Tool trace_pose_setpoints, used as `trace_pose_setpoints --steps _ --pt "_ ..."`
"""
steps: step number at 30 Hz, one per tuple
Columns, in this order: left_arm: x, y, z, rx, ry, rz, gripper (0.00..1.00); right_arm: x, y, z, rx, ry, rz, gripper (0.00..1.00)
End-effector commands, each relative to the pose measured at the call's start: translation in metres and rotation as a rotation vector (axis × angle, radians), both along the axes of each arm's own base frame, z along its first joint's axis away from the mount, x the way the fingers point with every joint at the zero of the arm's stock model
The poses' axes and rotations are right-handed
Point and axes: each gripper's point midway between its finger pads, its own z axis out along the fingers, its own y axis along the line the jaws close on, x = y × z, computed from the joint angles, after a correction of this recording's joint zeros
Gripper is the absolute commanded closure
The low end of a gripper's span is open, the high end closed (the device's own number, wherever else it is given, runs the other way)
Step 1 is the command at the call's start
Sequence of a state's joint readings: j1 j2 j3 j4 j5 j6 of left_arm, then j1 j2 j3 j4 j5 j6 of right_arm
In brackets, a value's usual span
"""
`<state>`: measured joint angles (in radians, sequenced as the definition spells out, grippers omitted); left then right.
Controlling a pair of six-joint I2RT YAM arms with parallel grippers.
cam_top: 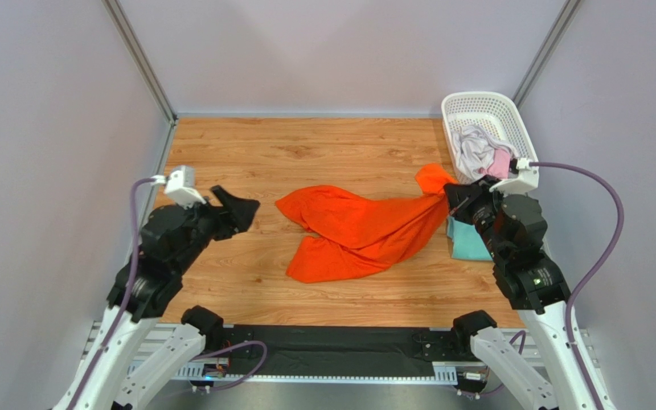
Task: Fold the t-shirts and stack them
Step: Flatten the tshirt out
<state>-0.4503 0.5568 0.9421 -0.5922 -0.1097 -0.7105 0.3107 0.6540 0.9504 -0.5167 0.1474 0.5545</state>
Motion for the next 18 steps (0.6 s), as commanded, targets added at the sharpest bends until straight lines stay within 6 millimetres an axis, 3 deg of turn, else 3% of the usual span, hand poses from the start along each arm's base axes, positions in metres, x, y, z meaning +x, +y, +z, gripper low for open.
trace_pose_setpoints --steps 1,2,4,7,10,18 --pt "-0.002 -0.029 -0.097 0.091 0.328 -0.134 0.08 -0.005 -0.005 -0.048 -0.011 0.127 -0.028 1.0" --pt "-0.001 -0.033 -0.109 0.098 0.365 -0.153 0.01 -0.006 -0.006 -0.056 -0.015 0.143 -0.031 1.0" --pt "0.001 -0.045 -0.145 0.108 0.467 -0.196 0.0 -0.007 -0.009 -0.076 -0.03 0.182 -0.049 1.0" --pt "-0.001 -0.062 -0.184 0.122 0.562 -0.263 0.0 -0.007 -0.01 -0.096 -0.049 0.228 -0.054 1.0" --pt "-0.006 -0.064 -0.215 0.178 0.648 -0.258 0.0 -0.007 -0.011 -0.111 -0.065 0.263 -0.06 1.0" --pt "-0.015 -0.081 -0.266 0.253 0.781 -0.295 0.0 -0.01 -0.017 -0.139 -0.091 0.318 -0.089 1.0"
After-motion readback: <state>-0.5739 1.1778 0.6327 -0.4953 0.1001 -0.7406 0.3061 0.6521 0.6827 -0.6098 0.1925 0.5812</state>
